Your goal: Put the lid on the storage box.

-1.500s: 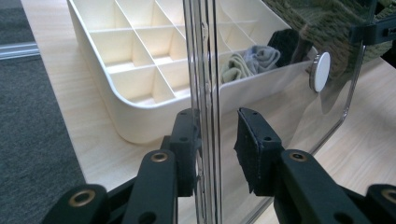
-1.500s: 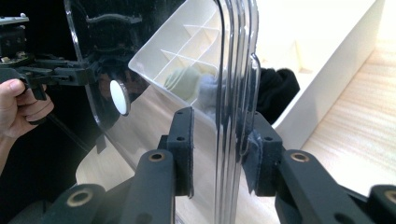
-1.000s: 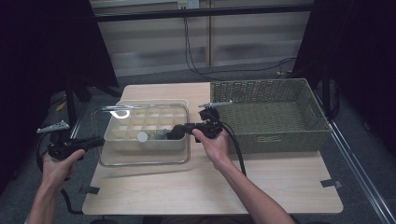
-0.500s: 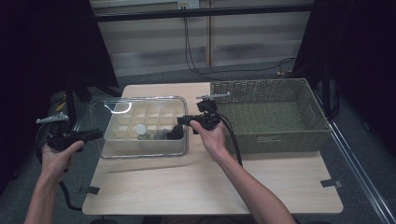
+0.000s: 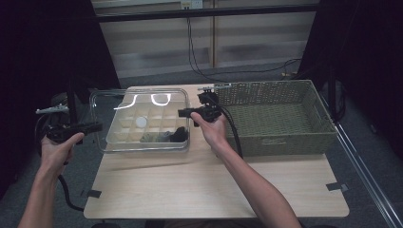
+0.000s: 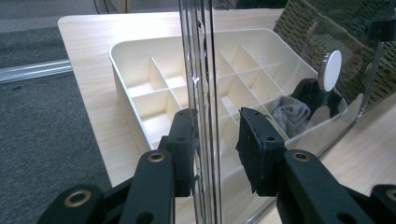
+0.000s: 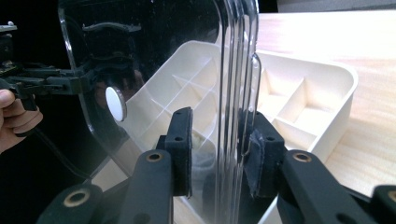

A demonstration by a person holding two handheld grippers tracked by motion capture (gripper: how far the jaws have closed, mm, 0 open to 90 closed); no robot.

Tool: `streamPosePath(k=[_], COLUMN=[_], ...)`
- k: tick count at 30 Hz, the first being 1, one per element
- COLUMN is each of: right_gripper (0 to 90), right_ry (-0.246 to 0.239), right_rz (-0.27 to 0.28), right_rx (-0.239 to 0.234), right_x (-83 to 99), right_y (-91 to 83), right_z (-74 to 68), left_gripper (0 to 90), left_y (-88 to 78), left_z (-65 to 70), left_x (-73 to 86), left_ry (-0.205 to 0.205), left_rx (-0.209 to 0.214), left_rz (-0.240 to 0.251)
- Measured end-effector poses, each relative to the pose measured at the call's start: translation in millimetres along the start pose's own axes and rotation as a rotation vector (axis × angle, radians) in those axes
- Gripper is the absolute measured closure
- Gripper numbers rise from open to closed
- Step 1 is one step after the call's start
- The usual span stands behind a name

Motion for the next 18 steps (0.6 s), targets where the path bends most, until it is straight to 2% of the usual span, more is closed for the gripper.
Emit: streamPosePath(k=[13, 18], right_gripper=[65.1, 64.8], right_ry=[0.011, 0.010], right_rz=[-0.008, -0.012], right_rx=[0.015, 0.022], right_x=[-13.1, -16.4], right_y=[7.0, 6.3], right_z=[10.4, 12.9], left_gripper=[66.5, 66.2], left_y=[7.0, 10.6], left_z=[-2.8, -4.2], left_x=[-17.9, -21.1], left_ry=[-0.002, 0.001], left_rx=[-0.012, -0.011], left_rz=[-0.001, -0.021])
Point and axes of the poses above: each handheld gripper's, and its own axes: y roughly forward along the jaws, x roughly out of its underside, z roughly to its right, the point moved 4 cm from there along y, roughly forward along the jaws, and after that the axes turned 9 degrees about -y, right-handed, at the moved point
